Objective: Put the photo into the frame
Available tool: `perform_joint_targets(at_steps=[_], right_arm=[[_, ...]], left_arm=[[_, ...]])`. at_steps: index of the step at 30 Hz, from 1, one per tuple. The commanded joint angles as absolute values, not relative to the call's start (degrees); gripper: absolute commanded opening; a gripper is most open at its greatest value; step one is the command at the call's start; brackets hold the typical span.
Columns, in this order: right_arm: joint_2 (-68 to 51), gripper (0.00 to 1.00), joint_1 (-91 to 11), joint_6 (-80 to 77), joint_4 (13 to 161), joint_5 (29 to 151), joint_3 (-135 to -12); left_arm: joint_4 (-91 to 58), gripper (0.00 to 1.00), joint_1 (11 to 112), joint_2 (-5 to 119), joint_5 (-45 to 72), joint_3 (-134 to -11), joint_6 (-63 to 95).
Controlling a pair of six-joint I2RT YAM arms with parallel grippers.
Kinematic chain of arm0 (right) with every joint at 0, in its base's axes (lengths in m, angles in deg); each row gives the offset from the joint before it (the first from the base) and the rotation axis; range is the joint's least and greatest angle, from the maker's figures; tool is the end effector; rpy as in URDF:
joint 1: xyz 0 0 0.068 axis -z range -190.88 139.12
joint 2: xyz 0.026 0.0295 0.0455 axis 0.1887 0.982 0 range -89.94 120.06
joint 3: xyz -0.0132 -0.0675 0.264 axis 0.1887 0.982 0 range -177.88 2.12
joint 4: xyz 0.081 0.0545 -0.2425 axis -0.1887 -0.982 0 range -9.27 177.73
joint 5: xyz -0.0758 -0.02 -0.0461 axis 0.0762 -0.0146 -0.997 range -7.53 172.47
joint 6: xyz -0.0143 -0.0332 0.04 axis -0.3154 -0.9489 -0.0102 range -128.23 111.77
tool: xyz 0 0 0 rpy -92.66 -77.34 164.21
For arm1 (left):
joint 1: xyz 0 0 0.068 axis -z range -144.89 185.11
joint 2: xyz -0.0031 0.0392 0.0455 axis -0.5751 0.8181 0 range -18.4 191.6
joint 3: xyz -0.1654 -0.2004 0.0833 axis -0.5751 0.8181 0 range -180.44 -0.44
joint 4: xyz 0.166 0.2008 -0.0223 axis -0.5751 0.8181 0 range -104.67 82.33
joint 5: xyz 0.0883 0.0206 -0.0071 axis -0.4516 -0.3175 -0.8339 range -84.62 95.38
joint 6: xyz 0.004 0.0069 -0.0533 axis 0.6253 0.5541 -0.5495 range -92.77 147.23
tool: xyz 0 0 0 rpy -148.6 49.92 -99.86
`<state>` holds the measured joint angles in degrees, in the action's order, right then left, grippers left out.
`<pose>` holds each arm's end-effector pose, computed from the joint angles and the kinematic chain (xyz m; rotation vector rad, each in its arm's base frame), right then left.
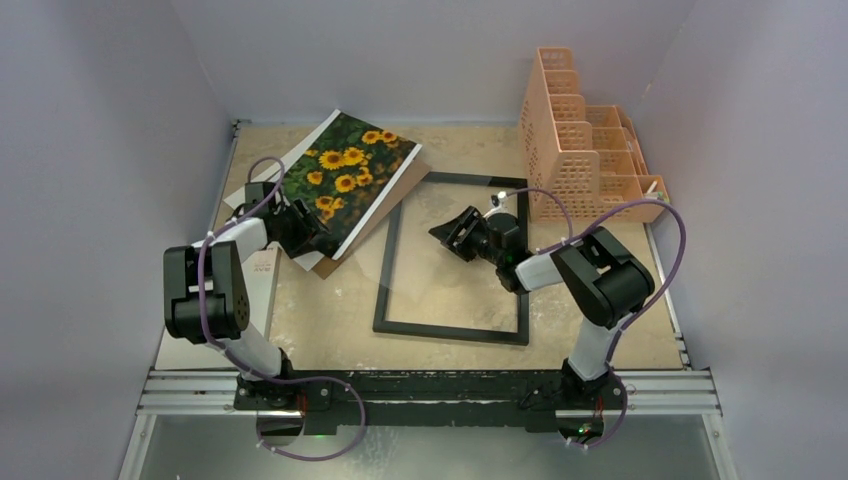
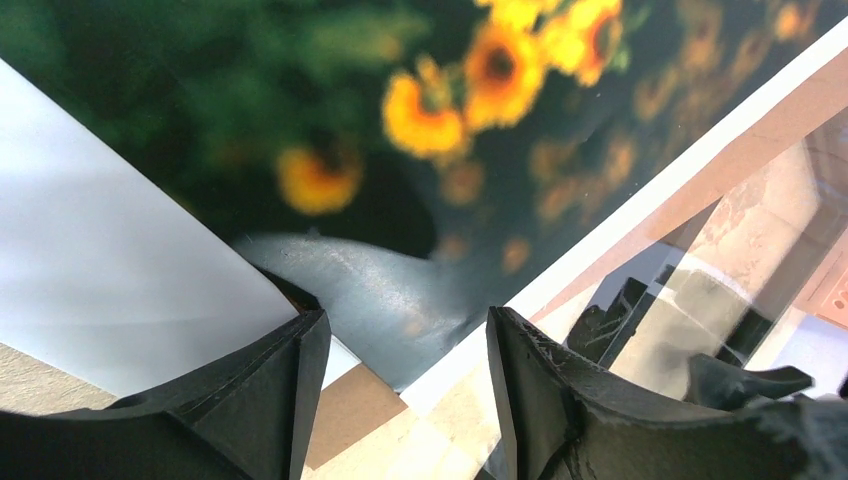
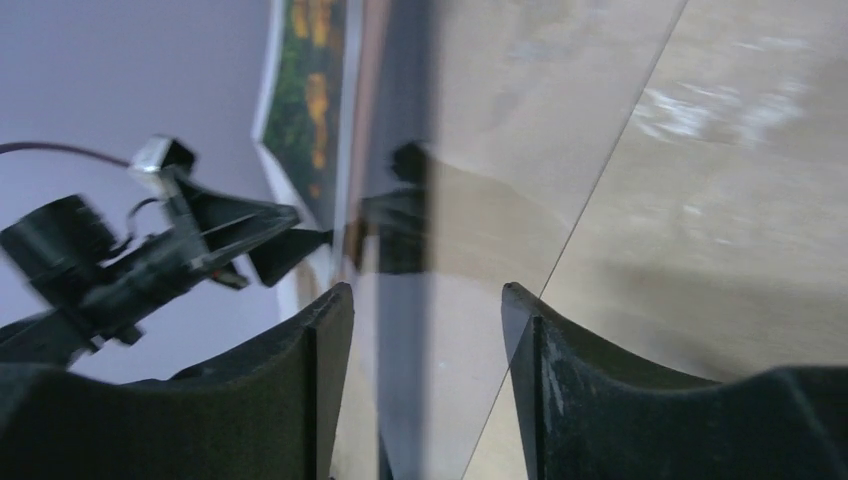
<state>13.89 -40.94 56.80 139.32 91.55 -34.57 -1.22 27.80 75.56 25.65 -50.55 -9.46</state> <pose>0.2904 0.1745 0.1381 0.4969 1.9883 1.2564 0.3136 0.0277 0.1601 -0.8492 2.4667 -0.6442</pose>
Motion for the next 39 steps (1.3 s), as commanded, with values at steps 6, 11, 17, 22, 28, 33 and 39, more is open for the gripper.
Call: perform_joint_targets(at_steps=[6,11,17,22,28,33,39], right_arm=[[12.99,0.43,-42.08,60.99,155.91,96.44,-37.1],[14.58,0.23,-42.13,62.52,151.26,96.49,-39.07],[8.88,0.0,-42.09,54.83,132.54,94.5,-43.7],[4.51,0.0,-42.06,46.9,112.85,94.61,-51.66],[2.75,0.0,-40.66,35.95,87.33,93.67,-64.0],[1.1,0.0,-36.54,27.75,70.57,93.39,-70.15],[-6.89,0.0,-33.97,22.47,62.35,88.48,-73.91]], left_arm=[[3.7,0.62,28.16,77.66,24.89,-51.08,-7.61],[4.78,0.61,28.16,76.29,25.63,-52.42,-8.37],[6.99,0.62,28.16,74.78,26.64,-55.74,-8.55],[8.88,0.63,28.16,74.34,28.64,-58.46,-7.17],[11.35,0.65,28.16,72.59,28.1,-61.4,-4.68],[11.83,0.65,28.38,71.73,29.93,-61.65,-3.27],[9.16,0.65,31.65,70.11,33.53,-60.25,-2.91]])
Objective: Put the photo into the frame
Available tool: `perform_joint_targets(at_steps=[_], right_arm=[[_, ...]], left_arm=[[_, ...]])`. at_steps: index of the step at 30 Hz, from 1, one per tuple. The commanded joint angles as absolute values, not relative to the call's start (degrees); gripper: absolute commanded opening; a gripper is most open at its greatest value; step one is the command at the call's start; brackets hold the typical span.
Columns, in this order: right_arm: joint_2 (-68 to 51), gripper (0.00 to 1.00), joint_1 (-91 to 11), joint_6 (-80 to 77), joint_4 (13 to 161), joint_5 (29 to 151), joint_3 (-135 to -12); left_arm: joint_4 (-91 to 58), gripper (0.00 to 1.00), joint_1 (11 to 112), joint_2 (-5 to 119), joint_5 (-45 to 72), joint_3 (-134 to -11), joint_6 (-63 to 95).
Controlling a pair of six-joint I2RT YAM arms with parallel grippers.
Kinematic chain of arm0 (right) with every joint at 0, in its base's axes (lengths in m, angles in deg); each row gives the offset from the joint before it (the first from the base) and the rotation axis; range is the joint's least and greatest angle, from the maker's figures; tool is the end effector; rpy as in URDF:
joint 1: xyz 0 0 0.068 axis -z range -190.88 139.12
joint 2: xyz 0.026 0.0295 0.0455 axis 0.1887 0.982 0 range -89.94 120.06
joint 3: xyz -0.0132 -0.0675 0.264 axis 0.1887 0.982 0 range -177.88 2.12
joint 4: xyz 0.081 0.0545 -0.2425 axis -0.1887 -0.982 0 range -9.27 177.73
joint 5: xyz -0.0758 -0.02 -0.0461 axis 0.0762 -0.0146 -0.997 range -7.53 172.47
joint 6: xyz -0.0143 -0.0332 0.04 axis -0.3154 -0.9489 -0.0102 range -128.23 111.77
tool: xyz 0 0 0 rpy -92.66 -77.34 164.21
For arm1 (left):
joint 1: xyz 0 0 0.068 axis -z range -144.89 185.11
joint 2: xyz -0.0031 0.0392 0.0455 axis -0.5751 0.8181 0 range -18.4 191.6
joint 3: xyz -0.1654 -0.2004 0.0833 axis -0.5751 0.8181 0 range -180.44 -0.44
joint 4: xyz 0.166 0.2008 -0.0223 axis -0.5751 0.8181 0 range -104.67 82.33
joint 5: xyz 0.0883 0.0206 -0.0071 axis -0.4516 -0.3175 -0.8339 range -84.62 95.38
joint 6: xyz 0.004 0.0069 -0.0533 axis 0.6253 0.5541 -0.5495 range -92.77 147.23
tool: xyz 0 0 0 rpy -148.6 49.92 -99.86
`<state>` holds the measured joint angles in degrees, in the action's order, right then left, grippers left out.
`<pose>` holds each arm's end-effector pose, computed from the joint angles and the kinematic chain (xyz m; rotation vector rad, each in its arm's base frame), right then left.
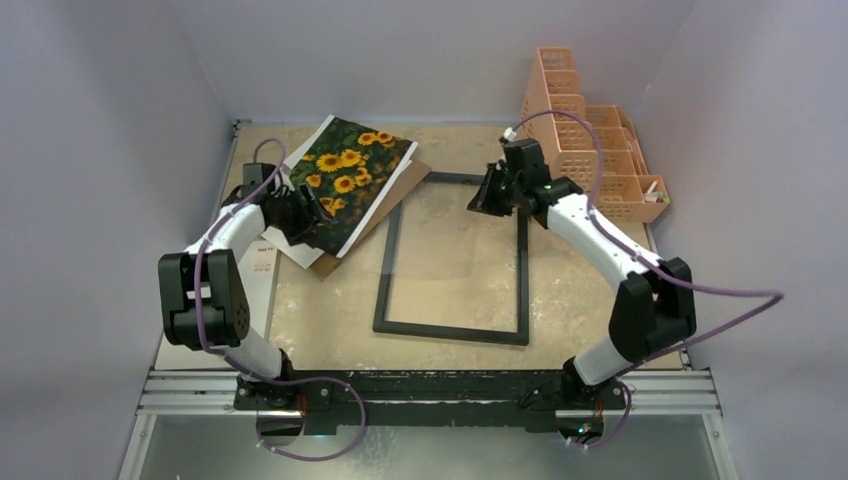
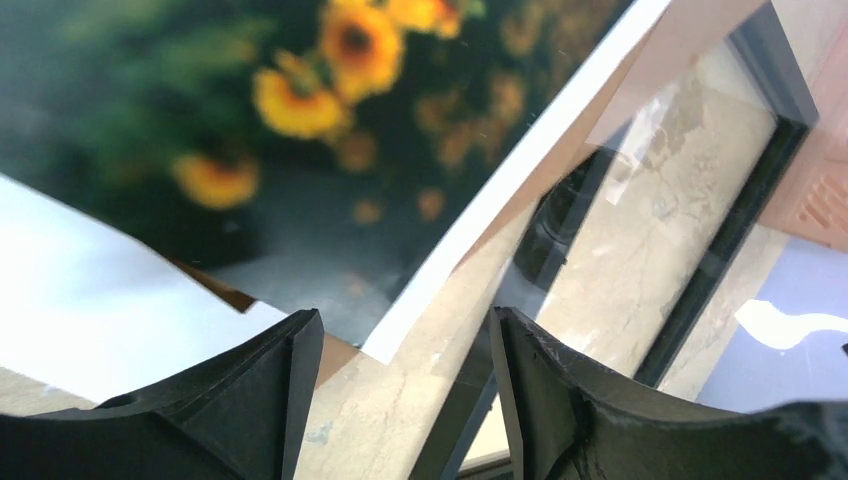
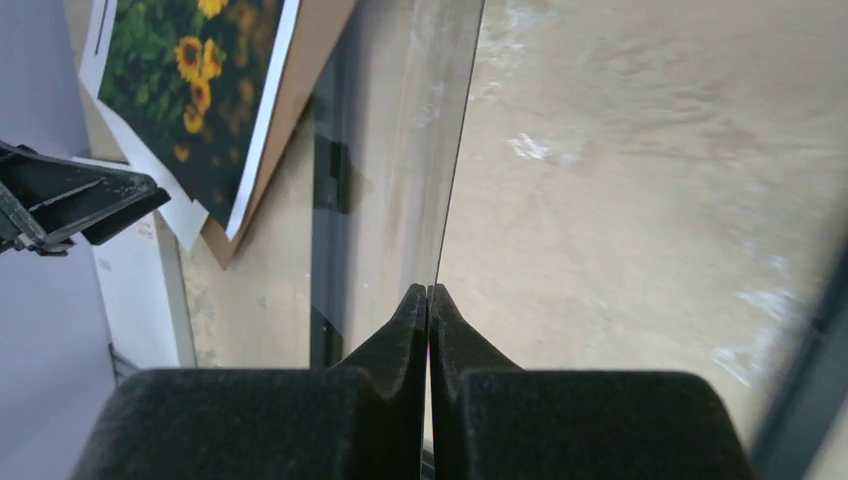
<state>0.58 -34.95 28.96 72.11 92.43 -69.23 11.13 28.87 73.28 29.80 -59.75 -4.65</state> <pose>0.3290 0.1537 0.2915 0.1571 2.2750 0.7777 0.3227 0.0204 0.2065 -0.6986 2.5144 -0.7143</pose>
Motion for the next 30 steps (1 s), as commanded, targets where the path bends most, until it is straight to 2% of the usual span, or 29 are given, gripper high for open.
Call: perform_joint_targets(at_steps=[1,7,11,15,19,25,30], right_arm=[[-8.26,0.0,-33.85,22.29,61.99,87.8,-74.22],[-13.8,0.0,-33.47,22.9,58.26,82.72,-75.38],[-17.22,0.0,-33.38,22.59,56.36,78.5,-75.46],[-19.43,0.0,-33.38,20.64,55.74,79.59,-74.5],[-20.52,0.0,-33.2,20.61,55.29,81.79,-74.02],[-22.35,0.0,-33.21,22.56,56.14,82.29,-72.71],[-23.68,0.0,-33.2,24.25,57.38,83.64,-70.45]], left_arm=[[8.55,0.65,32.96,69.96,33.28,-60.13,-2.92],[7.31,0.61,44.35,72.01,23.0,-62.51,-3.16],[4.19,0.43,49.07,76.07,19.6,-64.47,-4.4],[3.94,0.33,53.06,81.59,15.0,-67.63,-5.54],[4.21,0.3,54.67,85.12,9.86,-69.47,-7.12],[7.93,0.2,54.97,91.68,11.78,-74.52,-5.09],[5.23,0.2,54.97,93.83,7.92,-75.64,-5.49]])
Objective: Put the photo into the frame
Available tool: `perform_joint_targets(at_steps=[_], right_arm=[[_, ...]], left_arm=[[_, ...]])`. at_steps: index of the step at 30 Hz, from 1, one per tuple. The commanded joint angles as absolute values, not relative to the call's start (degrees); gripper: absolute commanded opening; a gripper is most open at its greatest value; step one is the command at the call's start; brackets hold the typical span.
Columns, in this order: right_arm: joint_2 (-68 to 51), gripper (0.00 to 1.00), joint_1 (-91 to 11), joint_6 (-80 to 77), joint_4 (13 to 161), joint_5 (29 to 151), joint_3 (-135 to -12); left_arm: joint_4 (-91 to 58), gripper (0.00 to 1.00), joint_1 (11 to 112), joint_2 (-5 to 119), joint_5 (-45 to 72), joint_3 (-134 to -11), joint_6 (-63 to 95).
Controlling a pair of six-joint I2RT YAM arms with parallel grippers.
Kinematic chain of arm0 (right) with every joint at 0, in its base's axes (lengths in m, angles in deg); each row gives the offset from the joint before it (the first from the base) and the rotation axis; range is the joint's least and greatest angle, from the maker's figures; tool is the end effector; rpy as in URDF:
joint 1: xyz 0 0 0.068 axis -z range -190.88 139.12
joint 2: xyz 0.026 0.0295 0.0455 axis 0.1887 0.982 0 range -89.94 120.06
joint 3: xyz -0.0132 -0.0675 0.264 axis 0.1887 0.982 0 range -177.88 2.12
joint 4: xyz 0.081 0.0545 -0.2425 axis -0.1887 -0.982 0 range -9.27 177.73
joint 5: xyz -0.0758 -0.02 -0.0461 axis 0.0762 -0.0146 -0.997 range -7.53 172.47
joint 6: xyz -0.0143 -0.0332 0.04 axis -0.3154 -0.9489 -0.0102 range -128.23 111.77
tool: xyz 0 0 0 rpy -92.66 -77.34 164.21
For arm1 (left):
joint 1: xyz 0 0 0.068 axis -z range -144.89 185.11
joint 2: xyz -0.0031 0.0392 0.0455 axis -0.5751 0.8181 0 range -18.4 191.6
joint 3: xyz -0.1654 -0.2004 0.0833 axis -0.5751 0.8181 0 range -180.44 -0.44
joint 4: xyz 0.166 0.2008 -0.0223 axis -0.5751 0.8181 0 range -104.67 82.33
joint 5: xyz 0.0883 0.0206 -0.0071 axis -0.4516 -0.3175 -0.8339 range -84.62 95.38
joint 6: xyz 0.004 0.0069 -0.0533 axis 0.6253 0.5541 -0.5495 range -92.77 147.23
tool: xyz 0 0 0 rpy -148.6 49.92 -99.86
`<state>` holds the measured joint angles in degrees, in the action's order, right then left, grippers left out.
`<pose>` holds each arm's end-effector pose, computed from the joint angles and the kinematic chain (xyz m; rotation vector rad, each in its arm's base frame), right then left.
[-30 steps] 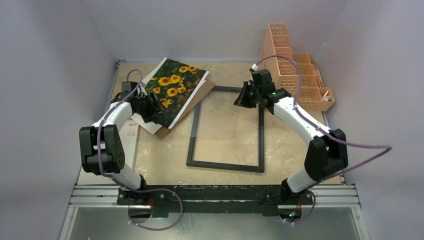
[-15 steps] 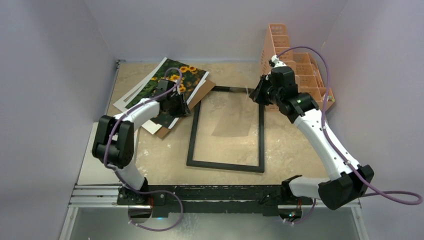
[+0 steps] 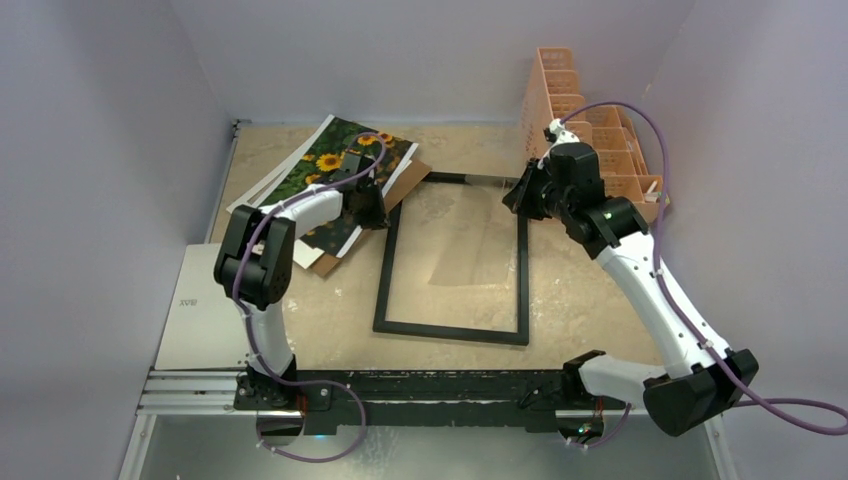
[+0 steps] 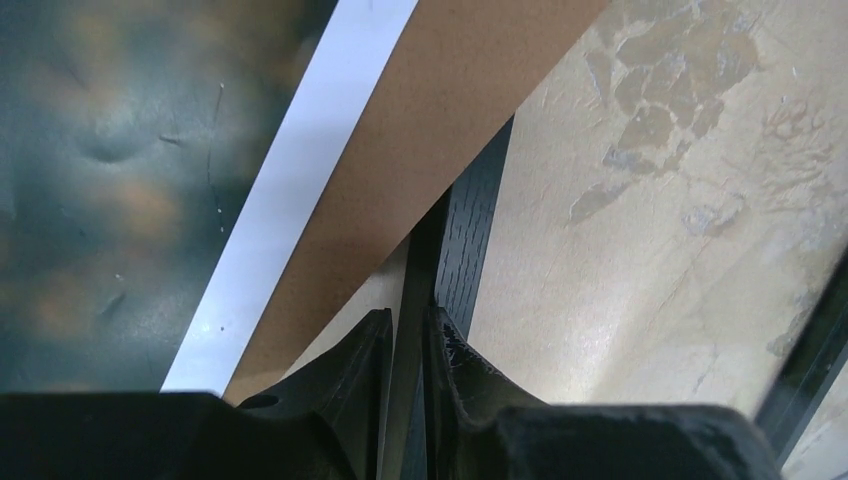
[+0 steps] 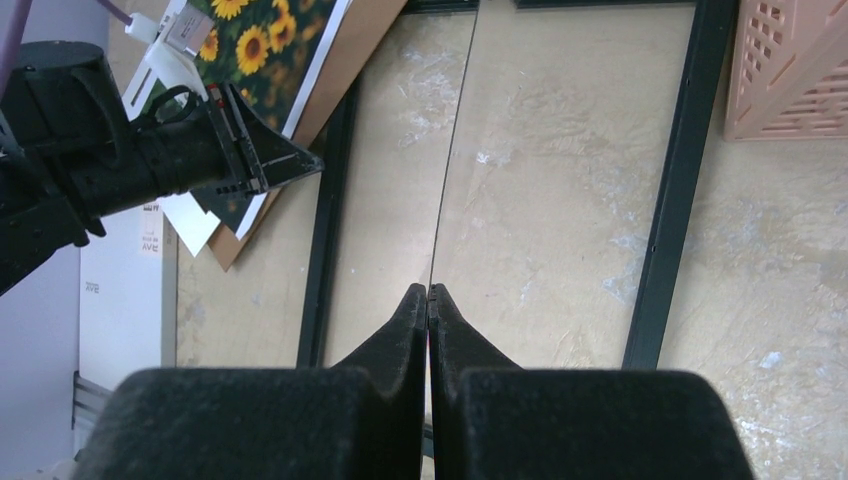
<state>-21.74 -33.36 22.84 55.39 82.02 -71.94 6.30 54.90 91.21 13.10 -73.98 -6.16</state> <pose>0.2382 0.0982 0.3944 0.1610 2.0761 0.5735 0.3761 -0.1406 0.1748 -0.2602 2.6278 -0.5088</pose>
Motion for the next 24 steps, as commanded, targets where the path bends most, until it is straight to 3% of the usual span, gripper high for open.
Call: perform_joint_targets(at_steps=[1,11,24], right_arm=[[-23.83,0.0,-33.2,24.43,57.62,83.84,-69.97],[-23.47,0.0,-33.21,24.55,59.05,87.65,-68.63],[-19.15,0.0,-33.2,23.81,61.52,98.2,-76.88]], left_arm=[[4.74,0.2,54.97,94.39,6.94,-76.09,-5.87],[-5.9,0.19,54.97,95.67,0.29,-76.49,-5.55],[0.02,0.24,54.88,94.4,4.25,-82.61,-5.29]])
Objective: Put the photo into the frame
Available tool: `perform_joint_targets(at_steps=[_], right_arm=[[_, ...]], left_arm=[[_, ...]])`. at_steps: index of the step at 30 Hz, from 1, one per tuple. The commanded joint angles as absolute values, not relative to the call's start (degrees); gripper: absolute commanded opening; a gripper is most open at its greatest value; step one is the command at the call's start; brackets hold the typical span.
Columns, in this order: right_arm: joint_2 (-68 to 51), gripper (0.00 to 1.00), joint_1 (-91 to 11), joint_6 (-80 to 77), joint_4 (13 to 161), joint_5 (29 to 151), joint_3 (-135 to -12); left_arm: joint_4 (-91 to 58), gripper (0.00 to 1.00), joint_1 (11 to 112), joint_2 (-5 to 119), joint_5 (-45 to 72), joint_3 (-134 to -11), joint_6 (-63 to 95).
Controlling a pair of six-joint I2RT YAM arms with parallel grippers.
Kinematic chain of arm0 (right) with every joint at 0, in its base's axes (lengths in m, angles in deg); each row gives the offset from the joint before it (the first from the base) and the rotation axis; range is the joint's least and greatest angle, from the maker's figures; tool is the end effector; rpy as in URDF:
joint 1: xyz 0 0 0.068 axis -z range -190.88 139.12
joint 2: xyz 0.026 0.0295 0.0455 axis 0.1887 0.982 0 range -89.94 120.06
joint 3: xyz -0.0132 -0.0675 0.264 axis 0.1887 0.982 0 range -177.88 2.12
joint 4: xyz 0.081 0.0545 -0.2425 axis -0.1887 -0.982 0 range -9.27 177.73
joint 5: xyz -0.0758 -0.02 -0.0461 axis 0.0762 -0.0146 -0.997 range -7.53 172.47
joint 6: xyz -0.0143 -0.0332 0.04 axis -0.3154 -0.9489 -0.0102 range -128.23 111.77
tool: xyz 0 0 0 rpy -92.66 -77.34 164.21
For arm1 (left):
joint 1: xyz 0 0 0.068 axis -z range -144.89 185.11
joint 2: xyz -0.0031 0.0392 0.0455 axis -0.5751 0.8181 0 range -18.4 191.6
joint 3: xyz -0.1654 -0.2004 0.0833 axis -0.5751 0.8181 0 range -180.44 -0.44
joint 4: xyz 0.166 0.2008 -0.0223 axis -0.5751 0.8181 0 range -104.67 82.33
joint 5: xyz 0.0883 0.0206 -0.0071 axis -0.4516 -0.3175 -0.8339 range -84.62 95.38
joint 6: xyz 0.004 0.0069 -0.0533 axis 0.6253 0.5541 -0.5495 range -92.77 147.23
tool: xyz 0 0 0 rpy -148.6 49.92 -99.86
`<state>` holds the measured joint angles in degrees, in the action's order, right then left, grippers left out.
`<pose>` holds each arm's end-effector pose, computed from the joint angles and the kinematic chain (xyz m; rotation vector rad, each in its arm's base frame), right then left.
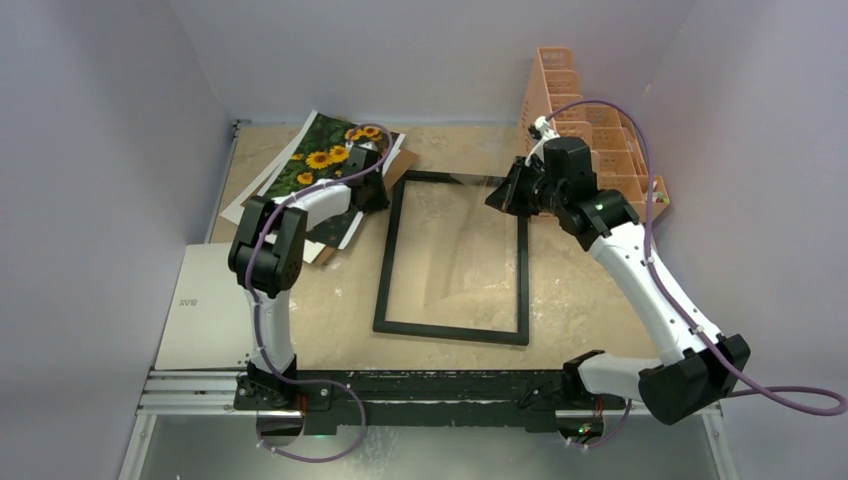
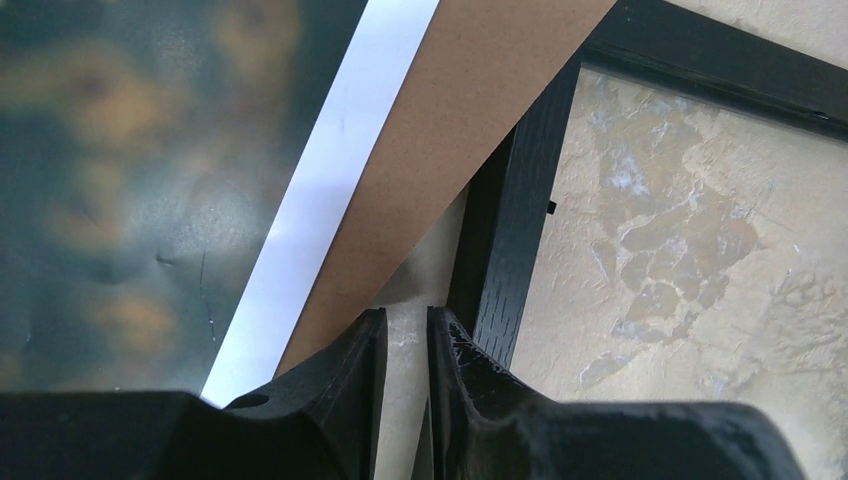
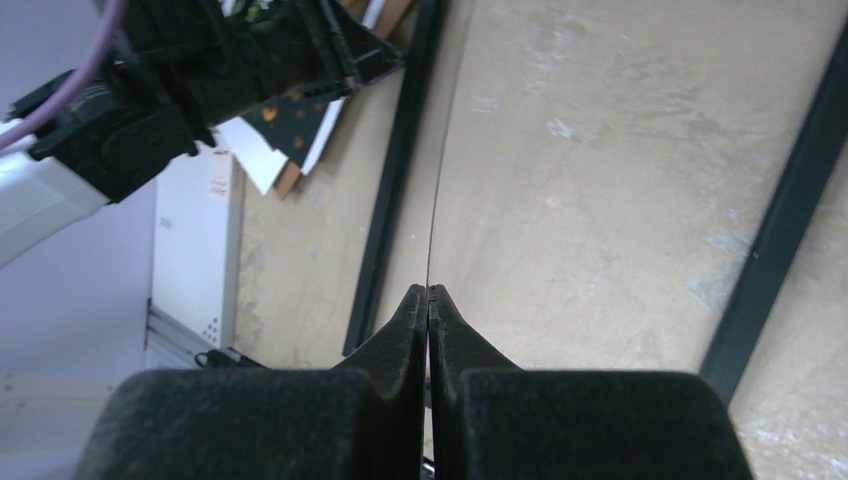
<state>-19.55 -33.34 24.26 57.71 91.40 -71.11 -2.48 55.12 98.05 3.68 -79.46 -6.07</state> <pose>0.2476 0.1083 0.3844 0.0847 2.1234 0.7451 0.4135 -0.1496 0.1652 -0.2995 2.4548 -0.3751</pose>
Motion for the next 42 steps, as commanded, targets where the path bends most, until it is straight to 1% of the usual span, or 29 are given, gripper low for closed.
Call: perform_joint_targets(at_steps=[1,8,12,15,18,23,27,31,36,39,42], right_arm=[[-18.66,0.0,-33.2,23.83,61.85,100.0,-77.83],[-15.59,0.0,-33.2,26.87,66.77,113.97,-82.8],[-14.05,0.0,-33.3,29.27,72.14,118.56,-80.57],[-13.39,0.0,-33.2,31.21,74.57,118.9,-77.38],[-12.23,0.0,-33.2,30.79,72.89,116.09,-73.94],[-9.16,0.0,-33.2,26.9,69.88,106.01,-67.38],[-6.69,0.0,-33.2,27.22,69.3,98.12,-62.42],[-7.05,0.0,-33.12,29.42,69.8,91.35,-59.25],[-11.52,0.0,-32.96,32.32,74.69,85.88,-52.82],[-14.24,0.0,-32.94,33.59,77.56,83.71,-49.17],[-16.73,0.0,-32.79,35.96,78.98,81.14,-46.53]], left_arm=[[1.52,0.25,54.84,93.77,4.17,-83.12,-5.29],[8.65,0.27,52.34,90.12,5.11,-85.36,-5.91],[10.62,0.29,49.42,87.47,4.85,-84.86,-6.49],[11.12,0.29,47.32,85.98,4.25,-83.57,-6.28],[11.51,0.3,45.63,85.11,3.98,-81.93,-5.88],[12.15,0.31,44.69,84.57,4.19,-80.09,-5.13],[11.91,0.31,44.69,84.65,5.72,-78.93,-5.2],[8.98,0.36,44.69,84.38,13.38,-76.8,-4.56],[5.21,0.45,44.69,84.24,22.08,-73.35,-4.49],[3.61,0.48,44.7,84.44,24.49,-71.69,-4.74],[2.3,0.49,44.69,85.22,27.22,-70.86,-5.16]])
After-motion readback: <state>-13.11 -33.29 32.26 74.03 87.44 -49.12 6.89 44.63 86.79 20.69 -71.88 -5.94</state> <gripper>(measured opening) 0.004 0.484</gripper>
